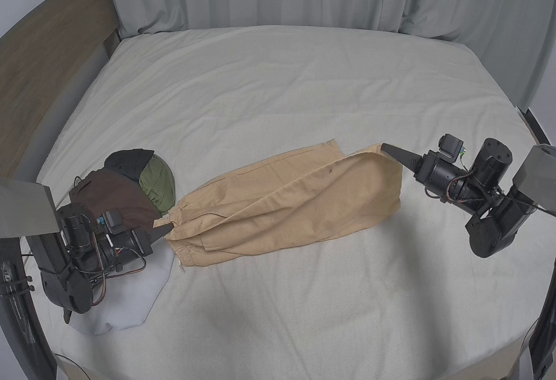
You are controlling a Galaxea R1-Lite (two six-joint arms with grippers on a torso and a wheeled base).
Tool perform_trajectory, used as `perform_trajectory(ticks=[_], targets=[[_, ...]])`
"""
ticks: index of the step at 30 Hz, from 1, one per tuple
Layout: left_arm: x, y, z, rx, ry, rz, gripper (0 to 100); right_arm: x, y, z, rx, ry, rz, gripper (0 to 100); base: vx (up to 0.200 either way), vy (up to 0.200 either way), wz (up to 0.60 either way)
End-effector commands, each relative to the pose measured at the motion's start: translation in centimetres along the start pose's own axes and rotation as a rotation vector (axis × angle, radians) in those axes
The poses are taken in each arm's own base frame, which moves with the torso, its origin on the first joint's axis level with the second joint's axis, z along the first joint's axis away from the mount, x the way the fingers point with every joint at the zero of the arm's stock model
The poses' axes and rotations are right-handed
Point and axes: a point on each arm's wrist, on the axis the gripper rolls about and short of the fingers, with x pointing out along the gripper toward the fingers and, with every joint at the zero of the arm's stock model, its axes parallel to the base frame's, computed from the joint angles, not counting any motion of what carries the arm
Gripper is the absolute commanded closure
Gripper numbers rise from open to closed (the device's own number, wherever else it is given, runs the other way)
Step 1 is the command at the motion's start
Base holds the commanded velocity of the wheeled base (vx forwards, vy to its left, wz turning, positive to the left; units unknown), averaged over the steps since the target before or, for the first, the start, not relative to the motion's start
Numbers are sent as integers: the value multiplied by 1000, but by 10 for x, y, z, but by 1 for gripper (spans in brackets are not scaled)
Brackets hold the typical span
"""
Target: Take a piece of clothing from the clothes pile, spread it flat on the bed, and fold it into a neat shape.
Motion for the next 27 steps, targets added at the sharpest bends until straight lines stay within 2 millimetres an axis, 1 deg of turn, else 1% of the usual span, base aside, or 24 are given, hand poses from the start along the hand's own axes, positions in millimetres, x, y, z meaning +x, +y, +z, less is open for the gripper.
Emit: perform_trajectory(ticks=[1, 4, 9, 17, 22, 27], targets=[[4, 3, 0, 1, -7, 8, 100, 9, -17, -5, 1, -1, -5, 100, 0, 0, 0], [7, 4, 7, -25, -38, 17, 100, 17, -25, 0, -16, -20, 7, 100, 0, 0, 0], [10, 5, 11, -36, -67, 32, 100, 26, -32, 0, -19, -30, 19, 100, 0, 0, 0], [11, 6, 11, -37, -67, 34, 100, 35, -36, 8, -23, -56, 42, 100, 0, 0, 0], [12, 7, 11, -38, -67, 33, 100, 39, -39, 9, -33, -65, 50, 100, 0, 0, 0], [13, 8, 9, -42, -63, 36, 100, 47, -46, 10, -24, -67, 57, 100, 0, 0, 0]])
